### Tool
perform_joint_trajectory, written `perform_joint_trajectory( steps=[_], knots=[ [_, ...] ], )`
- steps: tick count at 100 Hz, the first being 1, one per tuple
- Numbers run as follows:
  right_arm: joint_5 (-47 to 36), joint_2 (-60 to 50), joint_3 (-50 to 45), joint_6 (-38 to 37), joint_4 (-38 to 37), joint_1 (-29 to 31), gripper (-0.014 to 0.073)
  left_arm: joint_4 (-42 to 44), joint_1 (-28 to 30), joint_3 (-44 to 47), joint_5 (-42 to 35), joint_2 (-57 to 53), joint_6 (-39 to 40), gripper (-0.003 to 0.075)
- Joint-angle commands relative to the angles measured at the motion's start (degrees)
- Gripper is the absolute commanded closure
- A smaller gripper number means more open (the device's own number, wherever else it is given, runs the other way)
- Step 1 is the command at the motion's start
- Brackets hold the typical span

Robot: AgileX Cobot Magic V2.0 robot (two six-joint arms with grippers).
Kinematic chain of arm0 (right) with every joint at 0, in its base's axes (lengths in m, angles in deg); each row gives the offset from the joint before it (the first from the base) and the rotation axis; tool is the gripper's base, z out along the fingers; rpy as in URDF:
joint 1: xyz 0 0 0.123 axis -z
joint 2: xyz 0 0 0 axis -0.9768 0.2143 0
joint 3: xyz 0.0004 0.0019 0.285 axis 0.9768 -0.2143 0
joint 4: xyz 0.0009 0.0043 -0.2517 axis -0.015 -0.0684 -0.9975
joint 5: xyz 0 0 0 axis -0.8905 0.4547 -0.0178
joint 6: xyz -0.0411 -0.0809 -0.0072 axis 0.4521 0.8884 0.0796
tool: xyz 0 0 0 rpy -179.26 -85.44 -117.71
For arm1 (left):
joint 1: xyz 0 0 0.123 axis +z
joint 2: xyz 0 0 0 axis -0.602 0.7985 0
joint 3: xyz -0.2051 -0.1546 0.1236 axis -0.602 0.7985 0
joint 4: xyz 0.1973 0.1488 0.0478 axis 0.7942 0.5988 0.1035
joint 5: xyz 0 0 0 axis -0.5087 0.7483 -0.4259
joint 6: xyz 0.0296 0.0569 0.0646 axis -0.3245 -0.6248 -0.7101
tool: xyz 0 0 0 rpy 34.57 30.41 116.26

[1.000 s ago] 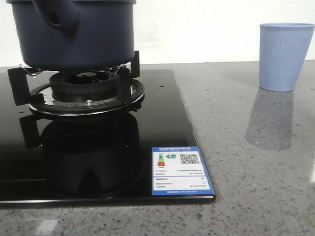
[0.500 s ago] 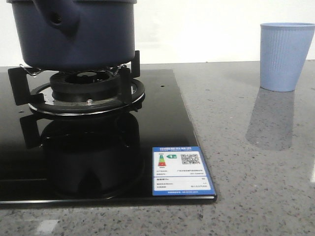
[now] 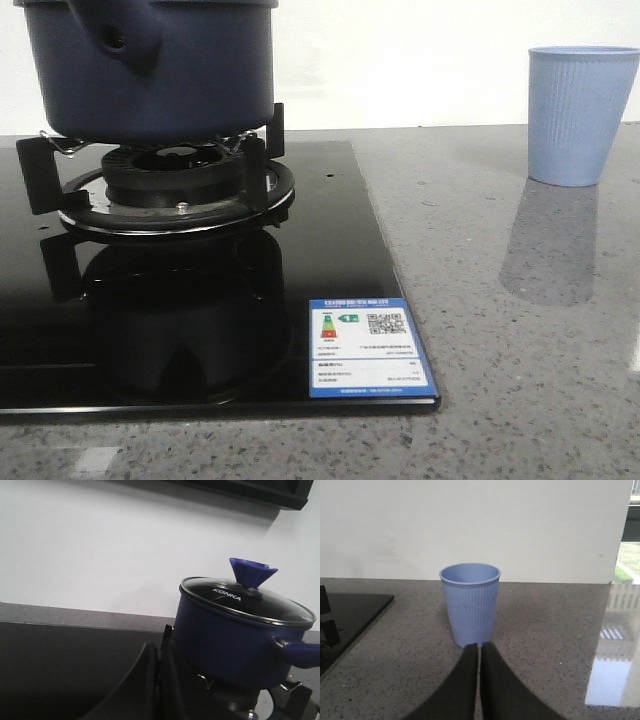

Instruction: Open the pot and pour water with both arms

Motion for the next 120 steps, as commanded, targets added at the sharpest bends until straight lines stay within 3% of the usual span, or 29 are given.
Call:
perform_joint_trajectory(
  steps=[1, 18, 29, 54, 60, 83, 120],
  knots=[
    [1.74, 0.34, 1.29, 0.37, 0.91, -0.24, 0.0631, 3.25, 0.53, -1.32, -3.15, 0.24, 0.74, 0.0739],
    [1.74, 0.34, 1.29, 0.37, 0.91, -0.24, 0.0631, 24.46, 6.33, 0.54, 0.46, -2.04, 22.09, 0.0739],
    [1.74, 0.34, 1.29, 0.37, 0.91, -0.24, 0.0631, 31.16, 10.32, 4.61, 1.37, -6.31, 30.44, 0.0739],
    [1.74, 0.34, 1.29, 0.37, 0.91, -0.24, 0.0631, 32.95, 14.48, 11.90, 3.79, -13.84, 30.79, 0.0739],
    [1.85, 0.34, 1.29, 0.37, 0.91, -0.24, 0.0631, 32.95, 14.47, 14.03, 0.14, -13.97, 30.79, 0.0739],
    [1.72, 0.34, 1.29, 0.37, 0.91, -0.24, 0.0631, 32.58, 14.47, 13.67, 4.73, -13.97, 30.79, 0.0739],
    [1.72, 0.34, 1.29, 0.37, 0.91, -0.24, 0.0631, 32.58, 14.47, 13.67, 4.72, -13.97, 30.79, 0.0739]
  ],
)
